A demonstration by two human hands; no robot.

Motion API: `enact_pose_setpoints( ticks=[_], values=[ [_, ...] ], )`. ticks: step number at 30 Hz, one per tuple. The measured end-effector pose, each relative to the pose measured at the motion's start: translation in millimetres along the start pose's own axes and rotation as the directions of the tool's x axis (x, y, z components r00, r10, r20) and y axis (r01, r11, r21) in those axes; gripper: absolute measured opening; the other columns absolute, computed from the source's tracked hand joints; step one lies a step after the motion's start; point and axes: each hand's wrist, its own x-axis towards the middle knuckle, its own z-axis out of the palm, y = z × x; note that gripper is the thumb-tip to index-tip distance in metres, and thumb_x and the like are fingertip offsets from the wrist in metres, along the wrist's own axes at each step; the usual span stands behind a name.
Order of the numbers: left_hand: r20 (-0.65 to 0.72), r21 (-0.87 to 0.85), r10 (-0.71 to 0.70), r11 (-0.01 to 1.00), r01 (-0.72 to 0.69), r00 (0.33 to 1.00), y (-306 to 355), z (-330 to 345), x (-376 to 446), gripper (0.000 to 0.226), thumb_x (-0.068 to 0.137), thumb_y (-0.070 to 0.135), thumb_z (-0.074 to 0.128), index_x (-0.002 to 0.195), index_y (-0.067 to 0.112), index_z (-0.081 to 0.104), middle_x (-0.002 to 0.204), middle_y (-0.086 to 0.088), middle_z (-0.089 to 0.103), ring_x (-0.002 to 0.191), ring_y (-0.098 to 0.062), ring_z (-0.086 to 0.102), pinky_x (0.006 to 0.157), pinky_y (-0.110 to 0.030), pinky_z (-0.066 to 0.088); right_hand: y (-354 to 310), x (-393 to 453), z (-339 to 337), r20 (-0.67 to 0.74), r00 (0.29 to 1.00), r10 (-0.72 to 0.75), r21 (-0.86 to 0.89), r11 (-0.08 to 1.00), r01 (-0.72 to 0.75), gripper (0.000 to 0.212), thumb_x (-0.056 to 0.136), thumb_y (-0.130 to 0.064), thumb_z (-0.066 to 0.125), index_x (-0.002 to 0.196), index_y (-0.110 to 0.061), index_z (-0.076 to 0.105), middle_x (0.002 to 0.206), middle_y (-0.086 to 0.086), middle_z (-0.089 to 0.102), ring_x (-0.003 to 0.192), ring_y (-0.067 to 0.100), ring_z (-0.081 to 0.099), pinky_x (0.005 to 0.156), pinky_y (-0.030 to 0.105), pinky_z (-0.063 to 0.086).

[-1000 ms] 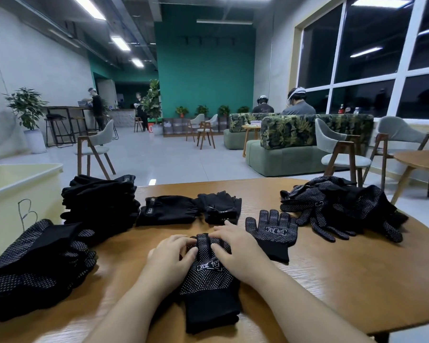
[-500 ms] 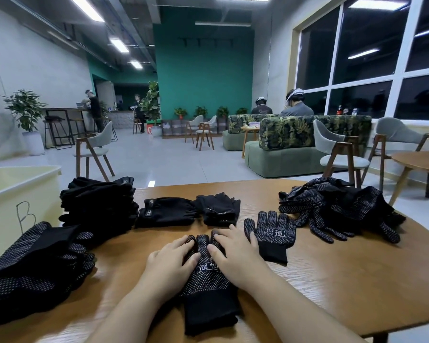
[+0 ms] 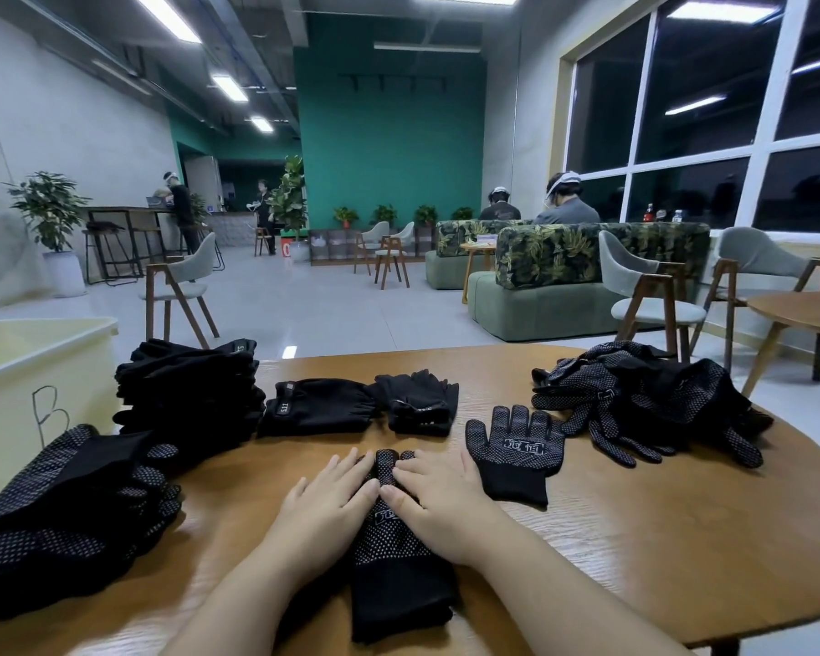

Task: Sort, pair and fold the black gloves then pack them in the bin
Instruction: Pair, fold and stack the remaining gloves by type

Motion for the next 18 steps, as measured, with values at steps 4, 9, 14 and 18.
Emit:
enact_pose_setpoints(
  ticks=[4,9,14,18],
  values=[
    [-0.041,-0.222,0.030,0.974,-0.039,0.999,-7.2,-5.9,-17.1,0.058,0.092,0.054,0.034,0.145,0.037,0.014,0.157,0.013,0.005,0.141,0.002,-0.003,0.119,-0.034,0.001,4.0,-5.9,-4.7,-0.044,0.999,-0.018,0.072,0.997,0.021,0.048,0.100,-0.044,0.034,0.144,-0.027,0.037,0.152,-0.016,0.027,0.143,0.001,0.006,0.118,0.044,-0.006],
    [0.055,-0.027,0.114,0.993,-0.113,0.992,-18.5,-9.6,-52.6,0.115,0.040,0.103,0.011,0.137,0.043,-0.001,0.144,0.032,-0.008,0.134,0.013,-0.014,0.116,-0.020,-0.002,12.1,-41.7,-3.6,-0.123,0.983,-0.138,0.236,0.958,0.164,0.046,0.098,-0.015,0.043,0.141,-0.029,0.042,0.146,-0.024,0.030,0.136,-0.014,0.008,0.107,0.003,0.003],
    [0.220,0.028,0.281,0.955,-0.294,0.934,-17.8,-20.3,-74.0,0.099,0.049,0.100,0.025,0.136,0.058,0.000,0.131,0.056,-0.014,0.127,0.026,-0.015,0.111,-0.008,-0.007,21.0,-75.8,-2.2,0.007,0.978,-0.209,0.261,0.945,0.200,0.060,0.084,-0.019,0.040,0.140,-0.040,0.035,0.138,-0.041,0.017,0.133,-0.023,0.002,0.114,0.011,0.008],
    [0.289,0.084,0.290,0.942,-0.326,0.912,-13.0,-23.2,-74.7,0.086,0.045,0.099,0.026,0.110,0.077,-0.026,0.135,0.055,-0.005,0.128,0.025,-0.015,0.106,-0.004,-0.011,19.3,-81.4,-2.0,0.046,0.973,-0.227,0.095,0.970,0.222,0.078,0.064,-0.058,0.022,0.141,-0.047,0.029,0.133,-0.045,0.011,0.134,-0.020,0.003,0.114,0.014,0.002]
  ],
)
